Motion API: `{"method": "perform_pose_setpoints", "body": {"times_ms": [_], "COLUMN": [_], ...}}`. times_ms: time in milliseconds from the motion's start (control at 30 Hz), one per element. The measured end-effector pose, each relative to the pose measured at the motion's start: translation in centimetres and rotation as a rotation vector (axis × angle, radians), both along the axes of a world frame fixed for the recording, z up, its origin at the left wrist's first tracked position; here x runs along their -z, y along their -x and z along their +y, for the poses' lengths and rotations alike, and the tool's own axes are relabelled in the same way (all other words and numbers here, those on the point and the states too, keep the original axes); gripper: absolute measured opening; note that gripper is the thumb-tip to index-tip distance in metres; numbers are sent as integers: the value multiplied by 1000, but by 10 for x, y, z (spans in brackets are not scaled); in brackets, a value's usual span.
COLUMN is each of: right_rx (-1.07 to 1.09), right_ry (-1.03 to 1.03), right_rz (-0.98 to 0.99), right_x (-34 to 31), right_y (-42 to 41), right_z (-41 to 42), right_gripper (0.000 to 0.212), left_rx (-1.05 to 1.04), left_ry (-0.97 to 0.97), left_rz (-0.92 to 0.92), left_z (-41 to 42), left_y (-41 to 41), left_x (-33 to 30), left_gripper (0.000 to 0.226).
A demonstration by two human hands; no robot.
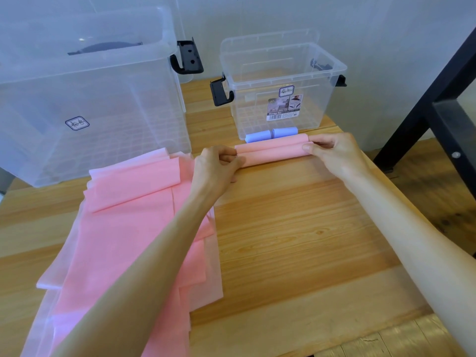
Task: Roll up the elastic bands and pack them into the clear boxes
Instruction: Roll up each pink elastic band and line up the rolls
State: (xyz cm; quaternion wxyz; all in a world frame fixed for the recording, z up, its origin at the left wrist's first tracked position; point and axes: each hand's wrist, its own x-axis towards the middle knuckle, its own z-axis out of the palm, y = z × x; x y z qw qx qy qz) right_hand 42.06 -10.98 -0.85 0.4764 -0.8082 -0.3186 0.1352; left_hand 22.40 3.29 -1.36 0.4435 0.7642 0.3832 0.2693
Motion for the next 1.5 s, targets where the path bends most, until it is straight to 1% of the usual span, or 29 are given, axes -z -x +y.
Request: {"method": "perform_pose_setpoints", "body": {"times_ms": [200,300,367,433,567,667,800,1000,1500], "right_rx": [-14,-8,-1,0,1,13,24,-21,-318], "right_ry": [1,-2,-10,-10,11,19,14,-5,48], "right_rz": [-32,-13,3,5,9,-10,-44,-52,30], "right_x": [-1,0,0,0,-2,-3,-7,-14,-16], "right_y": [2,4,5,5,4,4,12,40,160], "right_z": [-4,-6,-8,-9,-11,-15,-23,-34,-33], "right_gripper": [32,40,48,50,49,43,33,19,7], "left_rx": [24,23,21,16,10,13,17,49,-72], "left_ry": [5,1,2,-1,-2,-11,-54,12,10], "left_rz": [29,40,49,57,45,50,60,36,-1], "left_z": [3,1,0,0,-1,-3,-6,-17,-44], "left_y": [3,3,4,4,8,14,26,65,197], "left_x": [-2,-4,-5,-6,-8,-10,-13,-17,-32], "left_gripper": [34,39,49,58,60,56,44,24,14]}}
